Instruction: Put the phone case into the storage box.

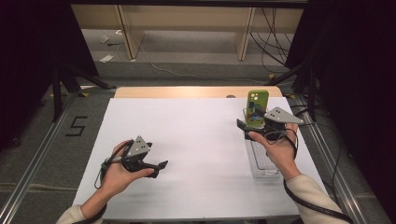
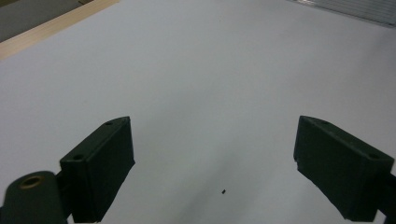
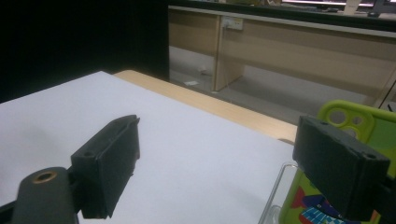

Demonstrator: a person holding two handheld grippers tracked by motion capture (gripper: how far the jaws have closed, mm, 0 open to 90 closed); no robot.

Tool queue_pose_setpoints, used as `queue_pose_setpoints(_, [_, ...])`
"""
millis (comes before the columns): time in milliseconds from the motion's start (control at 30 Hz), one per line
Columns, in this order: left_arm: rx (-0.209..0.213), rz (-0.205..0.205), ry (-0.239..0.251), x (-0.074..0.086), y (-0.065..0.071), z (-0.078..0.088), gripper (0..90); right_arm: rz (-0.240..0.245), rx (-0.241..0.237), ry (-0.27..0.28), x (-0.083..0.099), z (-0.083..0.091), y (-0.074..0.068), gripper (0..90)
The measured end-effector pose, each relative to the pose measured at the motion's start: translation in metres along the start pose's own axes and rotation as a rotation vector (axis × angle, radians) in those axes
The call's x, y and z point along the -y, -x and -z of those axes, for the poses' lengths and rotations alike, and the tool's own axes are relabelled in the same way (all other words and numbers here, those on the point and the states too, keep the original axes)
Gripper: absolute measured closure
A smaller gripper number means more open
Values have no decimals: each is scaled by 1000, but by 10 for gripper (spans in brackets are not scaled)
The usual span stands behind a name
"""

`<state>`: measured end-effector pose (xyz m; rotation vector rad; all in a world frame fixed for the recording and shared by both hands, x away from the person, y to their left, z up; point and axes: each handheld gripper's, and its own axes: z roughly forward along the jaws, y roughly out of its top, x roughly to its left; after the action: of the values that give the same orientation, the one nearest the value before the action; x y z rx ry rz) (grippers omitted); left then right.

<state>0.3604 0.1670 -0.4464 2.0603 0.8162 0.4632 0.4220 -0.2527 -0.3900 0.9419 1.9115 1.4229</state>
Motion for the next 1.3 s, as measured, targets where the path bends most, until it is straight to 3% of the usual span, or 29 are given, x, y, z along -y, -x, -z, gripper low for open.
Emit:
queue_pose_setpoints(867, [-5,2,8,0,0,1,118,31,-72,-4,9,22,-16,164])
queue_pose_setpoints(1300, [-7,7,11,-1,0,1,119,46,-85,-3,13,32,-17,168])
